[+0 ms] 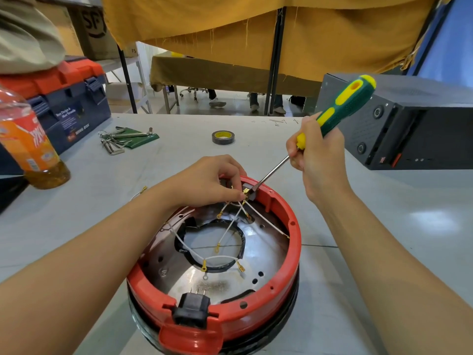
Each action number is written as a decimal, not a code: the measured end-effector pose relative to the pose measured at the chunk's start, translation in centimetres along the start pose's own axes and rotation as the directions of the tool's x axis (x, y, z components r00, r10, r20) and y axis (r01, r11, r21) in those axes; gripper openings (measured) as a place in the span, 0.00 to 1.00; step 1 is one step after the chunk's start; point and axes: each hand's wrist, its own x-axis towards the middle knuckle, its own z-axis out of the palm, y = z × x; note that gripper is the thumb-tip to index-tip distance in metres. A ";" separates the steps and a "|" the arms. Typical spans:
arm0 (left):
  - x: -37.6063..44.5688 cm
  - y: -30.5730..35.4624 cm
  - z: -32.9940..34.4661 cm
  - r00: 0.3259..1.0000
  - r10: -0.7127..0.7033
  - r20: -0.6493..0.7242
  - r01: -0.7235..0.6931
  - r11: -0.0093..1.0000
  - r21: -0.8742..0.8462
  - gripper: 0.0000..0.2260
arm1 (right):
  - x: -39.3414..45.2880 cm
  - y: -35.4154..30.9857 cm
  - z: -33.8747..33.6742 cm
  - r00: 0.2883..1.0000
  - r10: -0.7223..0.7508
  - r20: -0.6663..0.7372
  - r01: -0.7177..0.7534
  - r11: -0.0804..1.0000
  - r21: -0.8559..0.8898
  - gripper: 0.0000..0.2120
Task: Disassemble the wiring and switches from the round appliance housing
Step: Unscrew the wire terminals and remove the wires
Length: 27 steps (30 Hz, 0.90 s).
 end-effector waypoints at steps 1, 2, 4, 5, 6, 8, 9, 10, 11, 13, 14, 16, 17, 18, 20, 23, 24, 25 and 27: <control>0.0 0.0 0.0 1.000 -0.002 0.001 0.002 1.000 0.000 0.04 | -0.2 -0.2 0.0 1.000 -0.023 0.013 0.023 1.000 -0.008 0.09; 0.0 0.1 0.0 1.000 -0.003 0.002 0.003 1.000 -0.002 0.04 | -0.3 -0.4 0.1 0.999 -0.041 0.029 0.041 0.999 -0.014 0.08; -0.1 0.1 0.0 1.000 -0.006 0.001 0.006 1.000 -0.004 0.05 | -0.5 -0.7 0.2 0.995 -0.068 0.071 0.070 0.997 -0.028 0.09; -0.1 0.1 0.0 1.000 -0.007 0.000 0.007 1.000 -0.006 0.05 | -0.6 -0.9 0.2 0.992 -0.081 0.095 0.085 0.996 -0.038 0.09; -0.1 0.1 0.0 1.000 -0.007 0.001 0.007 1.000 -0.008 0.05 | -0.7 -1.1 0.2 0.989 -0.092 0.116 0.099 0.994 -0.048 0.09; -0.1 0.1 0.0 1.000 -0.007 0.003 0.007 1.000 -0.010 0.05 | -0.9 -1.3 0.1 0.984 -0.107 0.145 0.117 0.991 -0.062 0.10; 0.0 0.0 0.1 1.000 -0.007 0.003 0.007 1.000 -0.009 0.04 | -1.0 -1.4 0.1 0.982 -0.114 0.153 0.125 0.990 -0.062 0.10; 0.0 0.0 0.1 1.000 -0.008 0.002 0.008 1.000 -0.007 0.04 | -1.0 -1.6 0.0 0.980 -0.120 0.158 0.131 0.990 -0.057 0.10; 0.0 0.0 0.1 1.000 -0.010 0.000 0.010 1.000 -0.006 0.04 | -1.0 -1.7 0.0 0.979 -0.125 0.163 0.135 0.989 -0.052 0.10; 0.0 -0.1 0.1 1.000 -0.010 -0.002 0.010 1.000 -0.007 0.04 | -1.0 -1.9 -0.1 0.977 -0.126 0.172 0.137 0.989 -0.055 0.11; 0.0 -0.1 0.1 1.000 -0.010 -0.002 0.010 1.000 -0.007 0.04 | -1.0 -2.0 0.0 0.976 -0.123 0.180 0.136 0.989 -0.062 0.11; 0.0 -0.1 0.1 1.000 -0.010 0.000 0.010 1.000 -0.007 0.04 | -1.0 -2.2 0.0 0.973 -0.110 0.201 0.129 0.988 -0.080 0.11; 0.0 0.0 0.1 1.000 -0.009 0.001 0.009 1.000 -0.007 0.04 | -1.0 -2.3 0.1 0.971 -0.105 0.212 0.127 0.988 -0.092 0.11; 0.0 0.0 0.1 1.000 -0.008 0.001 0.008 1.000 -0.005 0.04 | -1.0 -2.4 0.2 0.970 -0.102 0.223 0.128 0.986 -0.103 0.10; -0.1 0.0 0.1 1.000 -0.009 -0.001 0.009 1.000 -0.002 0.04 | -0.9 -2.5 0.3 0.966 -0.097 0.242 0.128 0.985 -0.116 0.10; -0.1 0.0 0.1 1.000 -0.013 -0.002 0.013 1.000 -0.006 0.04 | -0.9 -2.7 0.3 0.964 -0.083 0.253 0.122 0.983 -0.141 0.09; -0.1 0.0 0.1 1.000 -0.013 0.000 0.013 1.000 -0.006 0.04 | -0.9 -2.7 0.3 0.965 -0.078 0.251 0.117 0.982 -0.146 0.09; 0.0 0.0 0.1 1.000 -0.012 0.001 0.012 1.000 -0.006 0.04 | -0.9 -2.7 0.2 0.966 -0.074 0.249 0.113 0.983 -0.147 0.09; 0.0 0.0 0.1 1.000 -0.010 0.003 0.010 1.000 -0.006 0.05 | -0.9 -2.8 0.2 0.965 -0.071 0.251 0.111 0.983 -0.148 0.09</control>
